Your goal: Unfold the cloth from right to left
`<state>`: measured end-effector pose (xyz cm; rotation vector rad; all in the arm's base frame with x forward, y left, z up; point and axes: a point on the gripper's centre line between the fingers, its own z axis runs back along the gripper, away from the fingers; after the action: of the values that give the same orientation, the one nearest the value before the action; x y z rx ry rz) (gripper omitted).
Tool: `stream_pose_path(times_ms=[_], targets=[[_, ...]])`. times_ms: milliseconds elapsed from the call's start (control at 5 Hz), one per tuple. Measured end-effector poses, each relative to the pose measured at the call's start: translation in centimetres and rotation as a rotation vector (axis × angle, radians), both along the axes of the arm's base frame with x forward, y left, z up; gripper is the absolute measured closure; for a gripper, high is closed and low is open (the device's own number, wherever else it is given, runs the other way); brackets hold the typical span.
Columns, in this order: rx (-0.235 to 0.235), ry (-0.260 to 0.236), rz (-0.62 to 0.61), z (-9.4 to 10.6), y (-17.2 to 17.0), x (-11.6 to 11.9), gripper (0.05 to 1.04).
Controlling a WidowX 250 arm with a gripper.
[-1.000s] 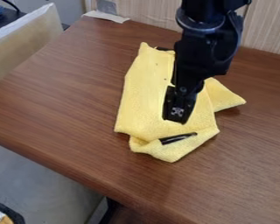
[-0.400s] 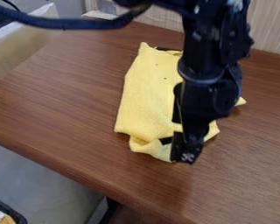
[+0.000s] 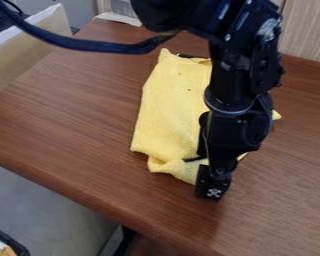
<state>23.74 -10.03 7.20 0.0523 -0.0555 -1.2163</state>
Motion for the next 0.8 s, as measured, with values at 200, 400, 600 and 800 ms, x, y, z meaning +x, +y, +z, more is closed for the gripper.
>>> stream_pose_path(times_ms=[200,400,600,800], targets=[[0.003,0.003,-0.008,-0.11,0.13,0.48,0.355],[0.005,-0.001,-0.012,-0.05,0.23,0.71,0.646],[0.001,0.001,-0.017,-0.09,0.19,0.70,0.861],[0.001,-0.003,-0.017,0.11,0.19,0.66,0.970]])
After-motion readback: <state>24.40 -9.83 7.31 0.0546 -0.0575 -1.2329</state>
